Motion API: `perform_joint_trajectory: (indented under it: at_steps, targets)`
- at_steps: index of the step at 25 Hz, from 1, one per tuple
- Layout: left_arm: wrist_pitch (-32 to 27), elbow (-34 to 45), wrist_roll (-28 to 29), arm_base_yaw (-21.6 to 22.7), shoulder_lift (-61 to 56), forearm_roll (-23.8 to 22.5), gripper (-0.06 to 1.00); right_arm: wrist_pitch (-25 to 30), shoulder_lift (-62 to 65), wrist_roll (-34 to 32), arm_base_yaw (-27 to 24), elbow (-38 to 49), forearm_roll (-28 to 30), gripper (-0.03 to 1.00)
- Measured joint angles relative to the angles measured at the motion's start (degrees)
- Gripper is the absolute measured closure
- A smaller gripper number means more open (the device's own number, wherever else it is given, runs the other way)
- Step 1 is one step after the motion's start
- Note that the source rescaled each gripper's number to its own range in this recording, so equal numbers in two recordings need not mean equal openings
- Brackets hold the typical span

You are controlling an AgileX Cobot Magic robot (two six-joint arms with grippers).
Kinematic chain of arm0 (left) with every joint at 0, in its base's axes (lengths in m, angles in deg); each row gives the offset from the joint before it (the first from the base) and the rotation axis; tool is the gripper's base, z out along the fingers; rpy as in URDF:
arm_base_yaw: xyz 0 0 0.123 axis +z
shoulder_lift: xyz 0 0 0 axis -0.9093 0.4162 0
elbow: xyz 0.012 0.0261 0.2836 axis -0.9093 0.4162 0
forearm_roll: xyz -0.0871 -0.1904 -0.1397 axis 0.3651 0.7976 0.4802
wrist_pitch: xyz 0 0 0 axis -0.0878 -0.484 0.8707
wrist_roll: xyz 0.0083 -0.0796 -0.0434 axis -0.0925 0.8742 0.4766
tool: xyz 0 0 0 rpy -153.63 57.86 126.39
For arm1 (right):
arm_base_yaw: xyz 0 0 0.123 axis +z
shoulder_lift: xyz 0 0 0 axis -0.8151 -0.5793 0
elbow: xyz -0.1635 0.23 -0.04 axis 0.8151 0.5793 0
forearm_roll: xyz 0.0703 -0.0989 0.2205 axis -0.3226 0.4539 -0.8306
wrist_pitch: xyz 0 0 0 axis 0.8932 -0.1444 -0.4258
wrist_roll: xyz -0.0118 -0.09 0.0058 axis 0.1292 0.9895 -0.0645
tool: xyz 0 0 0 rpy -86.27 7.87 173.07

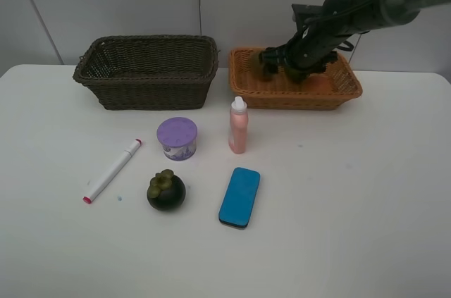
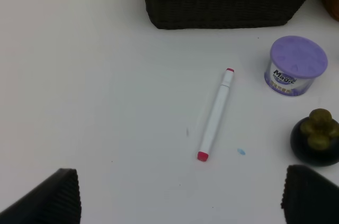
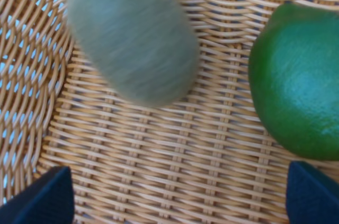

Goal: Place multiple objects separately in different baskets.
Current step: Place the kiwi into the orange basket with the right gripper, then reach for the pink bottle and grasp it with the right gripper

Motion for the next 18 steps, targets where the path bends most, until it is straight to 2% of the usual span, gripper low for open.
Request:
perform_joint_trajectory:
  at_steps: [11, 14, 18]
  targets:
    - [0.0, 0.0, 0.0, 0.0, 0.0, 0.0, -0.05, 0.1, 3.04, 0.0, 0.0, 0.0, 0.0, 0.03]
    - [0.0, 0.0, 0.0, 0.0, 0.0, 0.0, -0.05, 1.89, 5.73, 0.05, 0.67, -0.07, 0.07, 0.03]
    - [0.0, 0.0, 0.0, 0.0, 0.0, 0.0, -0.05, 7.48, 9.3, 0.21, 1.98, -0.2, 0.12, 0.03]
